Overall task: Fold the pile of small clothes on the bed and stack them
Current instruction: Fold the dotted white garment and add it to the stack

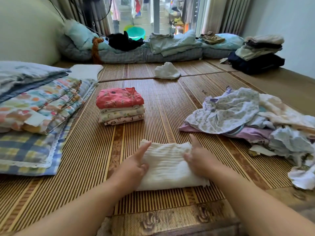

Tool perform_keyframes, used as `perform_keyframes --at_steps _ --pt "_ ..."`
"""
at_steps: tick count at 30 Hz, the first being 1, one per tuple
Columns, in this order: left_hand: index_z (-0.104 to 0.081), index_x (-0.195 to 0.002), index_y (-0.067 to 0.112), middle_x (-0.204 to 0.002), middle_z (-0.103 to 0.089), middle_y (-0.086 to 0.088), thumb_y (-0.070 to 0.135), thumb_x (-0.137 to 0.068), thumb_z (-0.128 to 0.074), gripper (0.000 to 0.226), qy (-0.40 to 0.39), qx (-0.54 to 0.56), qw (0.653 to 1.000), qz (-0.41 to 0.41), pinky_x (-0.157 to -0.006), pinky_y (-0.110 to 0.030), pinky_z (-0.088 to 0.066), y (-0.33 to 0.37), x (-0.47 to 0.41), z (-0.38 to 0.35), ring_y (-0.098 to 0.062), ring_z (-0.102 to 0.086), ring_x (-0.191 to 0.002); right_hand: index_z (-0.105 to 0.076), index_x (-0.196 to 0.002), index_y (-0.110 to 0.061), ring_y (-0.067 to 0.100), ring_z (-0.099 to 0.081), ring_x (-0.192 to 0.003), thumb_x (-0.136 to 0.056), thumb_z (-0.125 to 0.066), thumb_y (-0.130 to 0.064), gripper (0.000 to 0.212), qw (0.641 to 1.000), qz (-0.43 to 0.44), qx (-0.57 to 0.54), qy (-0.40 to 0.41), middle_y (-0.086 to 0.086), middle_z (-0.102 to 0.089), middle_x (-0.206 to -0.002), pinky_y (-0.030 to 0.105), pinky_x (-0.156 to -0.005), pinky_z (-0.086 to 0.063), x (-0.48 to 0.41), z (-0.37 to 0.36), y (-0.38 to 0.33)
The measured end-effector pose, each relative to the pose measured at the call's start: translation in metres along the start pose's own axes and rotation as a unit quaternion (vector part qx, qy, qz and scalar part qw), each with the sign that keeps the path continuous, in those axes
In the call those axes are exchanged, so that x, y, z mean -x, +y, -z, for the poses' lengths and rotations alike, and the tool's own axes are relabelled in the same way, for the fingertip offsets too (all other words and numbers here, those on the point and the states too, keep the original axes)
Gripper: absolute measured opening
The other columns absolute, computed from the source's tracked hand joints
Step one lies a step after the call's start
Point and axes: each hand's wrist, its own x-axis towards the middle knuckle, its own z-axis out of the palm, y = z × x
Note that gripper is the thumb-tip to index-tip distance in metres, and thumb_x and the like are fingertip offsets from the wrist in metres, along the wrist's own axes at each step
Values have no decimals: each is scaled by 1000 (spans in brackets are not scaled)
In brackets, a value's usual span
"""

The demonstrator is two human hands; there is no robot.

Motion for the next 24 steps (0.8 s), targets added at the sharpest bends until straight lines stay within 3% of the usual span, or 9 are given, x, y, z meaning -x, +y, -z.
perform_keyframes --at_steps 2,4,7,10,14,17,20,22,24 --pt "-36 -134 56 -123 -44 9 16 -99 -47 54 -27 35 999 17 -69 -20 -57 0 3 -1 -12 -61 -90 -7 -154 -24 18 -59 -92 -101 -39 -29 62 998 46 22 -38 10 -58 -126 26 -80 -42 6 2 6" --pt "-49 -128 48 -122 -47 4 13 -97 -49 47 -62 63 995 41 -78 -29 -59 1 4 1 -15 -61 -96 -11 -149 -46 8 -54 -93 -96 -50 -35 67 994 68 -13 -88 1 -50 -136 20 -76 -43 15 7 8" --pt "-47 -136 42 -117 -48 2 9 -90 -58 58 -103 59 991 59 -80 -31 -59 5 1 7 -18 -63 -97 -28 -146 -42 -3 -51 -88 -83 -70 -30 76 990 64 -48 -115 -14 -45 -114 12 -63 -42 24 6 9" --pt "-36 -144 38 -113 -44 10 0 -85 -59 74 -119 62 989 61 -79 -25 -58 12 -1 14 -16 -62 -98 -39 -143 -34 0 -55 -91 -77 -74 -17 77 990 52 -87 -97 -10 -49 -118 13 -69 -50 20 4 4" --pt "-31 -147 35 -126 -42 4 3 -85 -61 76 -35 55 998 3 -75 -24 -59 16 -19 38 -19 -63 -94 -43 -142 -30 2 -57 -89 -78 -72 -14 72 989 97 -96 -49 -5 -50 -121 11 -63 -46 -7 33 -24" --pt "-29 -148 33 -120 -48 1 6 -87 -61 74 42 41 996 -61 -64 -21 -56 25 -48 81 -18 -65 -84 -43 -142 -28 4 -59 -81 -78 -71 -11 72 980 166 -108 24 -2 -55 -115 14 -64 -48 -43 62 -68" --pt "-29 -148 33 -115 -47 2 13 -91 -61 69 129 -40 984 -113 -63 -21 -53 34 -82 140 -22 -63 -87 -39 -144 -31 6 -55 -78 -78 -71 -12 75 971 202 -90 89 -4 -50 -110 12 -60 -42 -92 81 -122" --pt "-31 -147 35 -114 -42 4 14 -91 -61 67 170 -49 977 -116 -57 -15 -46 35 -107 177 -12 -56 -82 -39 -144 -31 15 -56 -91 -78 -71 -13 76 967 219 -88 99 -1 -50 -117 22 -68 -50 -127 83 -154" --pt "-33 -147 34 -117 -42 3 12 -89 -59 68 202 -63 972 -100 -56 -11 -40 30 -134 206 -5 -51 -80 -40 -144 -28 22 -56 -104 -76 -70 -10 76 963 231 -108 91 5 -50 -127 39 -87 -54 -163 77 -182"
